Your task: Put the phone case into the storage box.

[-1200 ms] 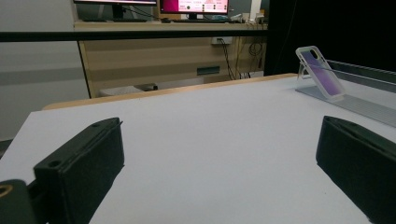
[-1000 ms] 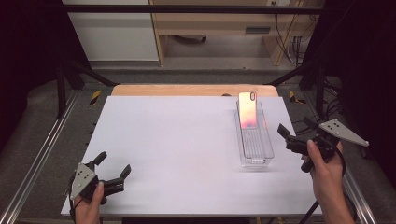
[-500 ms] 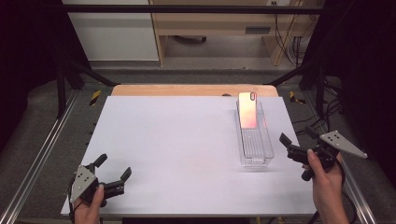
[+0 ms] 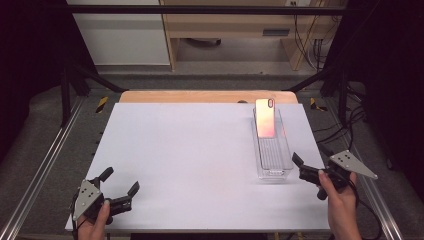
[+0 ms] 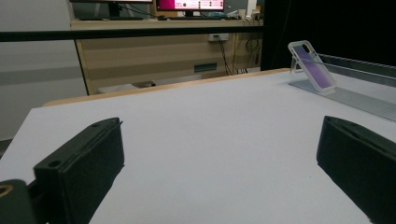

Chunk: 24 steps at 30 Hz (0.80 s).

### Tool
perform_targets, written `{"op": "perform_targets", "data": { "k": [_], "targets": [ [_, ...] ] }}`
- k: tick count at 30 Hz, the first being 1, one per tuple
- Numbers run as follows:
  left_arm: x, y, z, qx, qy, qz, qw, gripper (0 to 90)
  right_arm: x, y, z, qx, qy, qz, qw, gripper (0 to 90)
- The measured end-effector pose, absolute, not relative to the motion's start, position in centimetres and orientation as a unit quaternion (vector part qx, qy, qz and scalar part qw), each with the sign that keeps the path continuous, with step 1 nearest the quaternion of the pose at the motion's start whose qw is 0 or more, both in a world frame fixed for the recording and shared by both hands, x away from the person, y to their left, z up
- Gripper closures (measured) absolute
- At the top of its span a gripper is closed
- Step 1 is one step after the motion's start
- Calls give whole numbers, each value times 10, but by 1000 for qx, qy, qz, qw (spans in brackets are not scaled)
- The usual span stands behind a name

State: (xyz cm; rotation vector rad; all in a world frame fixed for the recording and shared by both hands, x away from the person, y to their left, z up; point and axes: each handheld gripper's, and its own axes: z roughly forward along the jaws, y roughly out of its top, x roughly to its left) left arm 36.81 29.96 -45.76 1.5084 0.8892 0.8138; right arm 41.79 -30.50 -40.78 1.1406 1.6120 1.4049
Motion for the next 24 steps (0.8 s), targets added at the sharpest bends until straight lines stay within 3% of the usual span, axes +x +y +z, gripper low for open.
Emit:
{"op": "perform_targets", "data": {
  "k": [24],
  "targets": [
    [372,303,-459,634,379,345,579,6,416,-272,-451,385,631,564,368,26]
  ]
}}
